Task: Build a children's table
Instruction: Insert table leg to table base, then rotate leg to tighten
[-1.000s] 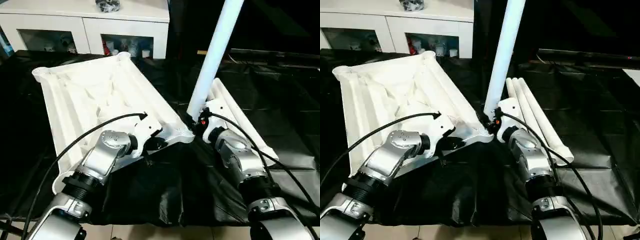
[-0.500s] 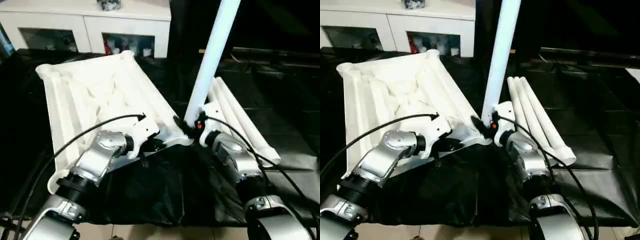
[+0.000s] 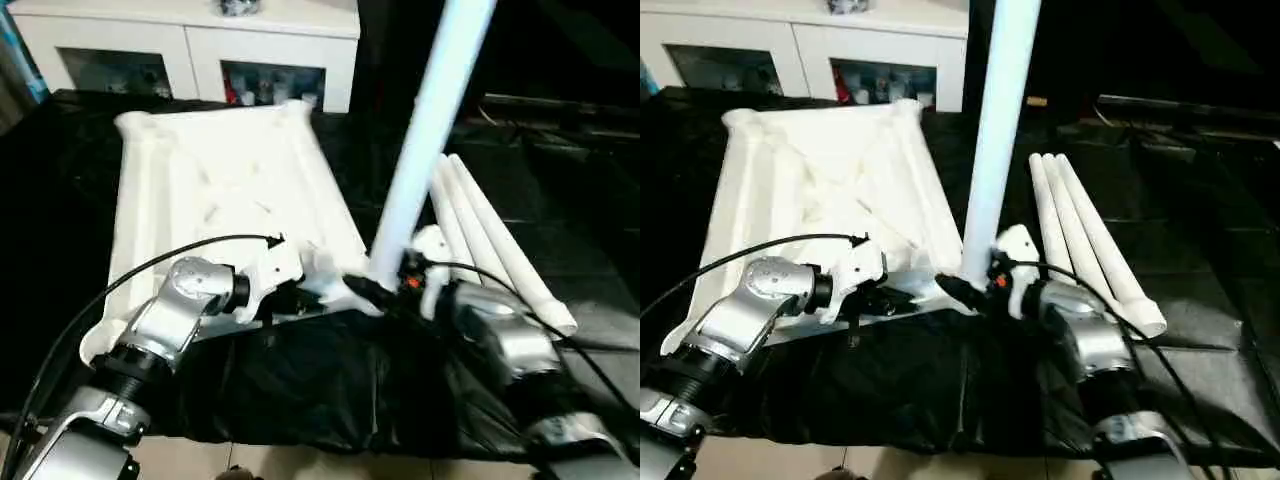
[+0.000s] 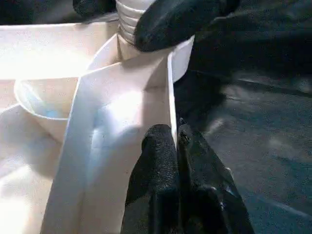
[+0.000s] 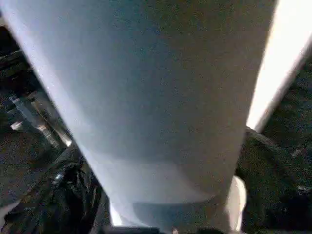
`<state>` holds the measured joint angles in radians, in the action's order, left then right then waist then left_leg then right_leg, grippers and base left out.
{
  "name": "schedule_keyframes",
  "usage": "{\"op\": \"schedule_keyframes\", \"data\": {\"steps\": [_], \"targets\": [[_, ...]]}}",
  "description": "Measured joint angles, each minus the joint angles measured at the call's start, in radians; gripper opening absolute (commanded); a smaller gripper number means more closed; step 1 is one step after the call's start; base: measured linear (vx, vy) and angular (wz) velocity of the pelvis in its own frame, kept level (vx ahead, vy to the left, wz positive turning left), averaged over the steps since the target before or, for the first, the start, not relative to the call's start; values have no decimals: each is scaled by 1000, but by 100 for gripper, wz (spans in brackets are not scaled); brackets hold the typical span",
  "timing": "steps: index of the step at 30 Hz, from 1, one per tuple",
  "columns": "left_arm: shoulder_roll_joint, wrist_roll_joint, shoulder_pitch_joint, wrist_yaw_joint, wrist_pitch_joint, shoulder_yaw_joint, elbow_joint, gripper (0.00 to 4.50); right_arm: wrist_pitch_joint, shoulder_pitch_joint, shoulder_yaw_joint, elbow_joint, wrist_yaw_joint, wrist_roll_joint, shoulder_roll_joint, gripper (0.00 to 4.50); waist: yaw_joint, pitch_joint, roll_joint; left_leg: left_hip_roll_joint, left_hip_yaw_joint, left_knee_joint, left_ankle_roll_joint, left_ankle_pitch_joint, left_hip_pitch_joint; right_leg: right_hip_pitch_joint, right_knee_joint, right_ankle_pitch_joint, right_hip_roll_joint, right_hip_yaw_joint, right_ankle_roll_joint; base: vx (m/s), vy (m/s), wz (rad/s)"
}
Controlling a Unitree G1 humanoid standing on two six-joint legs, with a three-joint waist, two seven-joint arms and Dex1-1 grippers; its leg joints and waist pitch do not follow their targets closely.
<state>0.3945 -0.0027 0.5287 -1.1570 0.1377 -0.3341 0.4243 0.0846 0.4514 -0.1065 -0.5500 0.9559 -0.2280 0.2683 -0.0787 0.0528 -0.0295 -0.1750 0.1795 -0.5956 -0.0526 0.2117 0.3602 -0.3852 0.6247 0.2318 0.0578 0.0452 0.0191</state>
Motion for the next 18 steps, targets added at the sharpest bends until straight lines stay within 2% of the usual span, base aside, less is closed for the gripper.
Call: {"op": "schedule_keyframes", "data": {"steps": [5,6,8,12,18], "targets": [[26,-4,14,-93,-59,-16,35,0,33,-41,-48,80,129,-5,61,386,-12,0,1,0,0,0,0,-1,-1,0,1,0,0,0,0,0,0,0],[27,-4,16,-104,-68,-18,41,0,35,-48,-54,90,143,-5,67,359,-13,0,1,0,0,0,0,-1,-1,1,1,0,0,0,0,0,0,0],[31,-4,19,-124,-80,-19,49,0,39,-60,-63,99,162,-2,73,359,-13,0,1,0,0,-1,1,-1,-1,1,2,0,0,0,0,0,0,0],[34,-4,25,-147,-98,-22,63,0,44,-61,-79,107,177,5,91,318,-13,0,2,0,0,-1,0,-1,-2,1,2,0,1,0,0,0,0,0],[34,-5,31,-163,-119,-22,83,0,61,-67,-79,122,177,5,91,288,-14,-1,3,0,0,-1,0,-1,-2,1,2,0,1,0,0,0,0,0]]}}
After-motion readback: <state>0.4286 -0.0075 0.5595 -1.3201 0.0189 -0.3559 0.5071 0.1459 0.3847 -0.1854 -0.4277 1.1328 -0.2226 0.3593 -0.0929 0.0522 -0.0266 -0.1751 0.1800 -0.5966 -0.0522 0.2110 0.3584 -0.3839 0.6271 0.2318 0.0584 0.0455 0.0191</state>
